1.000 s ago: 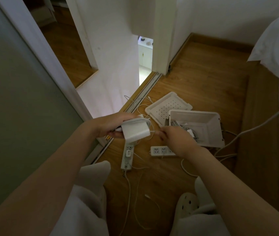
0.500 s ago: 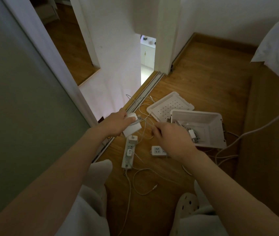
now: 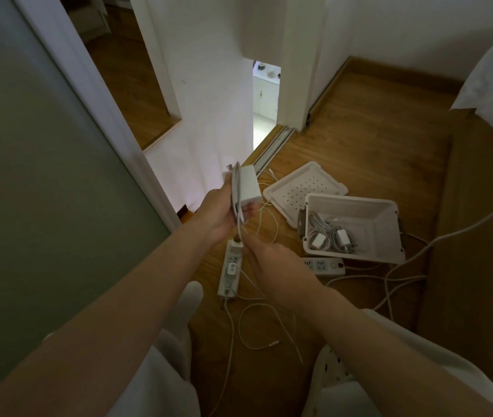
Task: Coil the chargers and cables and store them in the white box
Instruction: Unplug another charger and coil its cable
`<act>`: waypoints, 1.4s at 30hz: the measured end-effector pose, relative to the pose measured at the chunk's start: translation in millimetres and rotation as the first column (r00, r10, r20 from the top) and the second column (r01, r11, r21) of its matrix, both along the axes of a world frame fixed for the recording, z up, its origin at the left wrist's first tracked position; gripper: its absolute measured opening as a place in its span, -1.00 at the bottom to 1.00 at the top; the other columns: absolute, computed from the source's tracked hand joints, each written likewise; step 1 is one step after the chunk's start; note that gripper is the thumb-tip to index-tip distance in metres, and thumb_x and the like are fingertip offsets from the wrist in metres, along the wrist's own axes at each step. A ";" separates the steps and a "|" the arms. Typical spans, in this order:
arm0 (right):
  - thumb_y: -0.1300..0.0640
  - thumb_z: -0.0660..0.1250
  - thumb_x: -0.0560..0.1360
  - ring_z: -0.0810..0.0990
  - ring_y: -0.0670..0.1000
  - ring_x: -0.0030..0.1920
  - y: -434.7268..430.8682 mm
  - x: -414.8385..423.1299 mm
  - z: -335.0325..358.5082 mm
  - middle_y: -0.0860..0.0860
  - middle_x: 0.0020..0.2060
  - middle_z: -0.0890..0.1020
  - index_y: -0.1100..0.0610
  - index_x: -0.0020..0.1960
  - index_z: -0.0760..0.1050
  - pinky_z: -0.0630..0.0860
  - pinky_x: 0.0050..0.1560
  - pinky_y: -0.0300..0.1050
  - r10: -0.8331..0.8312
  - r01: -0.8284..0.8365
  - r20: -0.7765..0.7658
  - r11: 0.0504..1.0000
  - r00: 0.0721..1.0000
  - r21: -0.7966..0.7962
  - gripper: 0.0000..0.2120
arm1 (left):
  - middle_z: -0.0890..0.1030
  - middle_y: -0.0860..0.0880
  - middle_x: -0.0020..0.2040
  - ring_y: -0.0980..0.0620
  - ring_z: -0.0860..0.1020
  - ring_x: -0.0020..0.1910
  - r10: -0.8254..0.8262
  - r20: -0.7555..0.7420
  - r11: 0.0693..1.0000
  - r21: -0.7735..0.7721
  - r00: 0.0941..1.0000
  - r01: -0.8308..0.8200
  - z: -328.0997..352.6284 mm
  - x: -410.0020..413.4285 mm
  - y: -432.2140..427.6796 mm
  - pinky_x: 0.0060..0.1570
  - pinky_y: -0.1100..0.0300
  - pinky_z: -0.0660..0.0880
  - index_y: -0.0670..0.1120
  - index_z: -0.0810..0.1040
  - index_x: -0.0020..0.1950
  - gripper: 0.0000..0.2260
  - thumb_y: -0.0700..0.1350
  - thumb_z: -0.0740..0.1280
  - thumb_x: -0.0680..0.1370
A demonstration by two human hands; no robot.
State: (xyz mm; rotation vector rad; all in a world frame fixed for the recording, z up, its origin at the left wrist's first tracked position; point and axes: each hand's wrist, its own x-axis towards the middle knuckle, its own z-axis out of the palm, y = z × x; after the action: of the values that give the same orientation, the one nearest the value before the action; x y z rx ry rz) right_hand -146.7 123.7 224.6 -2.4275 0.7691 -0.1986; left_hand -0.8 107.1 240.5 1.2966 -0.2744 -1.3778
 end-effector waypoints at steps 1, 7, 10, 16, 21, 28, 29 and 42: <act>0.12 0.01 0.64 0.44 -0.05 -0.41 -0.2 0.4 -0.4 0.02 -0.30 0.54 0.07 0.30 0.33 0.36 -0.39 -0.19 -0.004 0.003 0.023 1.000 1.000 0.022 -0.73 | 0.53 -0.16 -0.16 0.05 0.52 -0.33 0.022 -0.110 0.999 -0.035 0.994 -0.026 1.4 -0.6 0.4 -0.35 0.24 0.54 -0.21 0.45 0.10 -0.59 0.13 0.10 0.61; 0.06 0.02 0.64 0.41 -0.13 -0.45 -13.8 -7.7 3.3 -0.10 -0.41 0.44 0.02 0.23 0.42 0.31 -0.42 -0.27 -0.021 0.020 0.017 0.999 1.000 0.050 -0.73 | 0.39 -0.09 -0.23 0.11 0.40 -0.55 -0.036 -0.386 0.973 -0.224 0.922 -0.056 7.1 2.8 4.2 -0.65 0.36 0.33 -0.19 0.42 0.06 -0.72 -0.02 0.03 0.64; 0.00 -0.01 0.63 0.57 0.01 -0.22 -20.9 -15.3 5.6 -0.03 -0.23 0.57 0.04 0.12 0.46 0.45 -0.24 -0.14 -0.026 0.021 -0.145 0.999 0.989 -0.039 -0.71 | 0.42 -0.09 -0.27 0.13 0.36 -0.62 -0.237 -0.369 0.947 -0.295 0.898 0.129 12.2 4.4 4.9 -0.73 0.37 0.23 -0.20 0.45 -0.01 -0.72 -0.04 0.05 0.58; 0.02 -0.01 0.64 0.54 0.03 -0.25 -37.8 -28.2 5.1 -0.05 -0.32 0.48 0.07 -0.08 0.36 0.48 -0.22 -0.09 -0.238 0.186 -0.264 0.960 0.935 -0.208 -0.76 | 0.42 -0.17 -0.25 0.04 0.33 -0.54 -0.552 0.102 0.814 -0.148 0.828 0.561 28.3 4.7 10.3 -0.64 0.29 0.04 -0.16 0.50 0.03 -0.73 -0.02 0.10 0.56; 0.02 0.04 0.63 0.53 0.00 -0.26 -46.3 -30.8 10.2 0.00 -0.25 0.56 0.10 -0.05 0.49 0.48 -0.21 -0.11 -0.341 0.322 -0.215 0.939 0.915 -0.118 -0.71 | 0.46 -0.15 -0.28 0.06 0.34 -0.55 -0.718 0.542 0.643 0.274 0.437 0.715 34.2 6.1 12.9 -0.62 0.33 0.22 -0.11 0.44 0.02 -0.74 0.07 0.13 0.60; 0.03 0.09 0.62 0.56 0.00 -0.29 -46.5 -24.6 18.6 0.00 -0.26 0.59 0.09 -0.05 0.55 0.49 -0.28 -0.12 -0.389 0.370 -0.114 0.916 0.914 -0.157 -0.71 | 0.51 -0.07 -0.11 0.05 0.49 -0.27 -0.661 0.666 0.718 0.426 0.345 0.551 22.3 8.2 8.7 -0.40 0.32 0.38 -0.03 0.43 -0.05 -0.84 0.04 0.18 0.60; 0.04 0.09 0.61 0.56 0.01 -0.29 -46.5 -23.4 18.5 0.02 -0.27 0.60 0.11 -0.06 0.55 0.49 -0.29 -0.13 -0.397 0.380 -0.098 0.912 0.912 -0.155 -0.71 | 0.51 -0.06 -0.07 0.07 0.49 -0.22 -0.656 0.696 0.717 0.454 0.291 0.529 18.1 8.8 7.9 -0.32 0.29 0.42 -0.05 0.42 -0.01 -0.82 0.05 0.19 0.59; 0.16 0.04 0.62 0.52 0.03 -0.24 -17.0 -0.5 19.2 0.02 -0.16 0.55 0.10 0.21 0.35 0.45 -0.27 -0.11 -0.277 0.260 -0.111 0.954 0.954 -0.152 -0.79 | 0.43 0.04 -0.17 0.11 0.47 -0.23 -0.384 0.854 0.919 0.319 0.351 0.230 -1.2 0.6 6.6 -0.33 0.21 0.45 -0.06 0.25 0.07 -0.80 0.07 0.13 0.62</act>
State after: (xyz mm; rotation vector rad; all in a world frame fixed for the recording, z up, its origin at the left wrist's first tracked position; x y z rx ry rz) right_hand -147.2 106.7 243.8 -2.4738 1.1830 -0.2043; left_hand -0.3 113.7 239.3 2.1393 -1.2689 -0.8143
